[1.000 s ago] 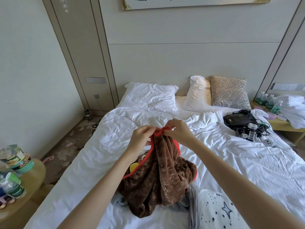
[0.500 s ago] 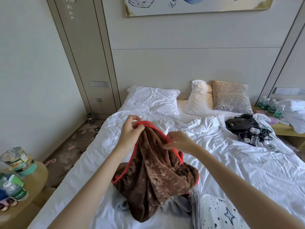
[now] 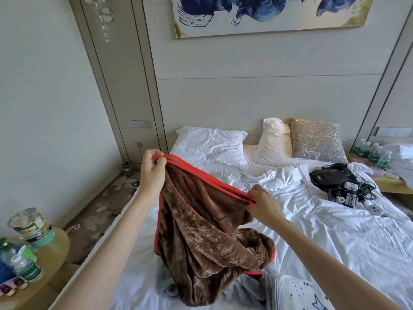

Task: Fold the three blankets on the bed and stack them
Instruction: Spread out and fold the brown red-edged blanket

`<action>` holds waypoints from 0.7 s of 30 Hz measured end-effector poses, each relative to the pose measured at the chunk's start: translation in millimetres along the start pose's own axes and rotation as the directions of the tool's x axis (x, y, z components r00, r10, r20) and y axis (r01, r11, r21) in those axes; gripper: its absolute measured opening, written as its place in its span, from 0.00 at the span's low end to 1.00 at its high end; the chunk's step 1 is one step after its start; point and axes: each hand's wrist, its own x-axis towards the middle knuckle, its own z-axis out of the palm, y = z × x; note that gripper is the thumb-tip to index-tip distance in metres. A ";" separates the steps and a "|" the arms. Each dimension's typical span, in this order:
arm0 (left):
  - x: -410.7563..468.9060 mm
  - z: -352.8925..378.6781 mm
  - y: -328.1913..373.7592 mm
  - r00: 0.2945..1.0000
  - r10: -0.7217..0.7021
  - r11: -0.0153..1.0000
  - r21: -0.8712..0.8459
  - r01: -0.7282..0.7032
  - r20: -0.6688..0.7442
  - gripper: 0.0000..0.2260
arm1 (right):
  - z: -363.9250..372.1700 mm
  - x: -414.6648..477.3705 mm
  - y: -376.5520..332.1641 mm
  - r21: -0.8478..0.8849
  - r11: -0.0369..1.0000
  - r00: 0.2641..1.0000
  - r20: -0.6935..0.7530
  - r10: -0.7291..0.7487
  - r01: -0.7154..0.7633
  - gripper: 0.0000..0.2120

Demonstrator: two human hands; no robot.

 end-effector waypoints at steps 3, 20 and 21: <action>-1.1 0.3 -1.3 1.000 -0.025 0.999 -0.020 0.025 -0.005 0.10 | 2.7 -0.8 -1.0 0.025 1.000 0.999 0.033 0.006 -0.007 0.05; -14.2 -42.5 -35.4 0.993 0.119 0.960 0.252 -0.121 0.024 0.08 | 29.3 -10.3 7.6 -0.294 0.956 0.980 -0.196 -0.036 -0.023 0.16; -15.5 -46.8 -39.7 0.992 0.128 0.952 0.280 -0.126 0.014 0.07 | 27.3 -9.1 9.1 -0.283 0.959 0.983 -0.174 -0.051 0.000 0.14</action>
